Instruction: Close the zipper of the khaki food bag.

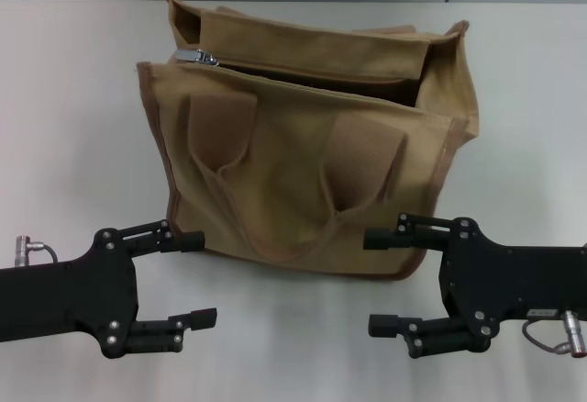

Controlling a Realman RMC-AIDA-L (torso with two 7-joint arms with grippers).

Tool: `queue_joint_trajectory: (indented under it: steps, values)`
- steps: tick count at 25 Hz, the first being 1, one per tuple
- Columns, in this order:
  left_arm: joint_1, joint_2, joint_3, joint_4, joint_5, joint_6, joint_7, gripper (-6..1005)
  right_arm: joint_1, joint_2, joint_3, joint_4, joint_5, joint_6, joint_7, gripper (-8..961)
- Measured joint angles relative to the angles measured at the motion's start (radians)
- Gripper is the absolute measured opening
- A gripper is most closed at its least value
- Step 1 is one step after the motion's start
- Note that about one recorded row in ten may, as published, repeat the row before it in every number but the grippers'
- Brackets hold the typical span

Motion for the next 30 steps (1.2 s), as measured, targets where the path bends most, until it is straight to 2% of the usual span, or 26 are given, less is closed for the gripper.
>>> queue_joint_trajectory:
  steps: [15, 17, 18, 19, 22, 23, 24, 28, 30]
  values:
    - [0.000, -0.008, -0.014, -0.003, -0.003, -0.030, 0.004, 787, 0.003, 0.000, 0.000, 0.036, 0.003, 0.017, -0.028, 825]
    - [0.000, -0.011, -0.061, -0.004, -0.010, -0.038, 0.004, 787, 0.003, 0.000, 0.000, 0.045, 0.005, 0.020, -0.039, 825]
    - [-0.001, -0.012, -0.152, -0.017, -0.013, -0.041, 0.003, 787, 0.003, 0.000, 0.000, 0.058, 0.005, 0.024, -0.051, 825]
    - [-0.001, -0.012, -0.152, -0.017, -0.013, -0.041, 0.003, 787, 0.003, 0.000, 0.000, 0.058, 0.005, 0.024, -0.051, 825]
    - [-0.004, -0.010, -0.285, -0.058, -0.034, -0.034, -0.004, 786, 0.004, 0.000, 0.004, 0.087, 0.006, 0.028, -0.073, 825]
    - [0.000, -0.009, -0.374, -0.085, -0.067, -0.040, 0.000, 786, 0.004, 0.000, 0.008, 0.100, 0.007, 0.027, -0.081, 826]
    - [0.000, -0.009, -0.374, -0.085, -0.067, -0.040, 0.000, 786, 0.004, 0.000, 0.008, 0.100, 0.007, 0.027, -0.081, 826]
    - [0.003, -0.009, -0.527, -0.145, -0.139, -0.119, -0.002, 786, 0.013, 0.002, 0.015, 0.158, 0.018, 0.029, -0.143, 826]
    - [-0.004, -0.010, -0.533, -0.149, -0.140, -0.143, -0.003, 786, 0.014, 0.002, 0.015, 0.170, 0.020, 0.032, -0.160, 826]
